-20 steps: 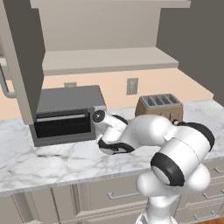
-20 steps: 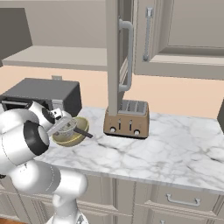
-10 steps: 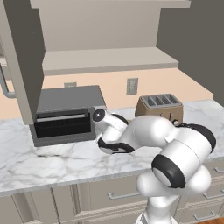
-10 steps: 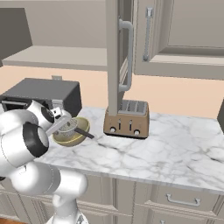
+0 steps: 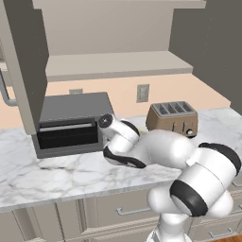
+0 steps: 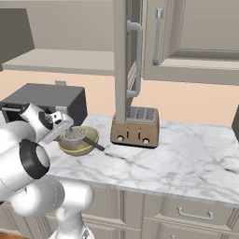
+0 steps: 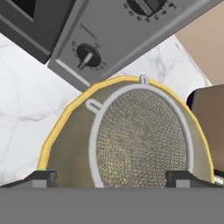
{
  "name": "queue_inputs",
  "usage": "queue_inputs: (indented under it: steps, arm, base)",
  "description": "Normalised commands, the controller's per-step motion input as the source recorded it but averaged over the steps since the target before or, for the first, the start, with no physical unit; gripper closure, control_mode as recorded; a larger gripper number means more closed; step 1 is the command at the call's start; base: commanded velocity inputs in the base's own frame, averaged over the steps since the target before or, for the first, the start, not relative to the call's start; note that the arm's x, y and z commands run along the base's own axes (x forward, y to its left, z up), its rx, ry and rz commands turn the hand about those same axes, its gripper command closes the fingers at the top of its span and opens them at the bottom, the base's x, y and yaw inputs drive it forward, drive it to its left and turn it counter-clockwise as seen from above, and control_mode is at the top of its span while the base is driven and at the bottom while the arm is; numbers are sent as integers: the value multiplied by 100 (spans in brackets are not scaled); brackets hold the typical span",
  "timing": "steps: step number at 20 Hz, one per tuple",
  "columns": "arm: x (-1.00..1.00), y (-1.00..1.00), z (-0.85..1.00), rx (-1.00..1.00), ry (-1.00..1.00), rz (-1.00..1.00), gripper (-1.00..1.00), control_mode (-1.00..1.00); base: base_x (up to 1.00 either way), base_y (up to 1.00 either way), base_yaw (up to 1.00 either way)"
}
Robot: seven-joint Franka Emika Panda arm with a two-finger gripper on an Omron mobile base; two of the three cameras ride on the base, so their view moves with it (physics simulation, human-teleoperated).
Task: Open the cabinet and setup a tea strainer by placing it in the bowl upright.
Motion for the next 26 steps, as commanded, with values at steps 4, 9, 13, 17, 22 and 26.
queue_inputs:
  steps: [4,9,13,17,22,26]
  arm:
    - [-34,0,49,0,0,0,-100,-100]
    - [-42,-1,60,3,0,-3,-100,-100]
    - [-45,-15,68,18,0,-9,-100,-100]
    - [-41,-30,49,33,7,-18,-100,-100]
    - [-20,-44,39,39,18,-16,-100,-100]
    - [-44,-14,47,29,10,-17,-100,-100]
  base:
    - [0,0,0]
    - [0,0,0]
    - [0,0,0]
    - [0,0,0]
    - [0,0,0]
    - [0,0,0]
